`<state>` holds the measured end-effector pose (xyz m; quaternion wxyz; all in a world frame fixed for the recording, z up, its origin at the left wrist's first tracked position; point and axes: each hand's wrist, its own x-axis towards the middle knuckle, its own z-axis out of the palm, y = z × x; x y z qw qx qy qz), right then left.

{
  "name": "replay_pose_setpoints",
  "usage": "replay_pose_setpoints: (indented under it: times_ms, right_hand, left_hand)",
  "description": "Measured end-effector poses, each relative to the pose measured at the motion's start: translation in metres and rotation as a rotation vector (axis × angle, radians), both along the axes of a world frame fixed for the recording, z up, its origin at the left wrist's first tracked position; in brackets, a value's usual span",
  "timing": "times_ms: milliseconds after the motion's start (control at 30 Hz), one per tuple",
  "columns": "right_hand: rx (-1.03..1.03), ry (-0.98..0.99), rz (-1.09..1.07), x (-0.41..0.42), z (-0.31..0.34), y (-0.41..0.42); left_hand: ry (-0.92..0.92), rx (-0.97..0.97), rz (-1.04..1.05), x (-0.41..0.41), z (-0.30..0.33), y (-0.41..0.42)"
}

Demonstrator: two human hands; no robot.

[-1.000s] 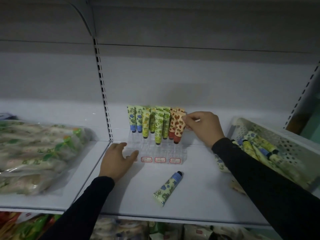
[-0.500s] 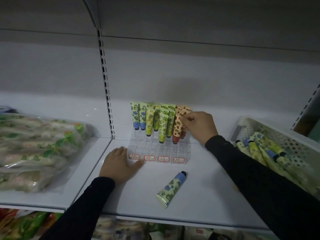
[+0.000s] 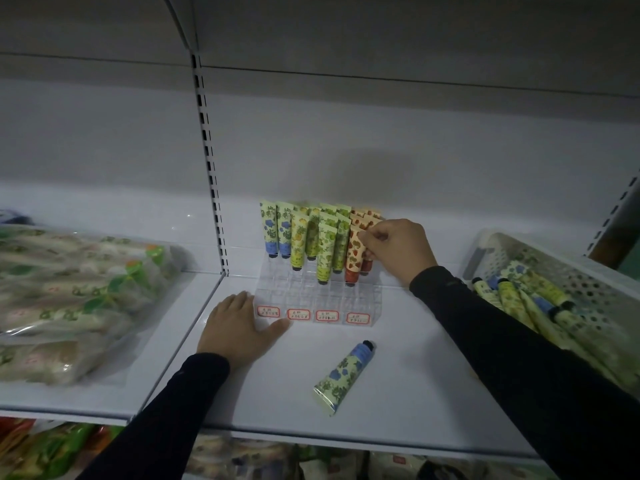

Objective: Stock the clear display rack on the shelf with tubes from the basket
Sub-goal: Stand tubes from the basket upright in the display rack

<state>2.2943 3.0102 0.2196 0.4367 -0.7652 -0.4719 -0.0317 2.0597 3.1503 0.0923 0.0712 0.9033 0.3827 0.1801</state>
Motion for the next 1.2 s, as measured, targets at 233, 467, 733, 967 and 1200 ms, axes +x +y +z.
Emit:
replay_pose_setpoints:
  times_ms: [233,467,733,967,1200]
  right_hand:
    - [-0.009,-0.015,-0.014,0.002,-0.003,0.003]
    - [-0.005,-0.013,-0.04,0.0,-0.004,0.006]
    - [0.011,0.022,-0.044,-0.001,-0.006,0.008]
    - [-0.048,-0.031,-0.074,-0.005,-0.002,0.006]
    - [0.055,-0.102,-0.104,-0.016,0.017,-0.021]
  left_hand:
    - [-0.004,0.009,0.013,0.001,-0.002,0.001]
    - [-0.013,0.008,0.006,0.001,0.0,-0.001]
    - [-0.017,0.011,-0.012,0.001,-0.002,0.002]
    - [-0.045,-0.012,-0.028,-0.001,0.004,-0.002]
    - [-0.184,-0.124,0.066,-0.007,0.016,-0.013]
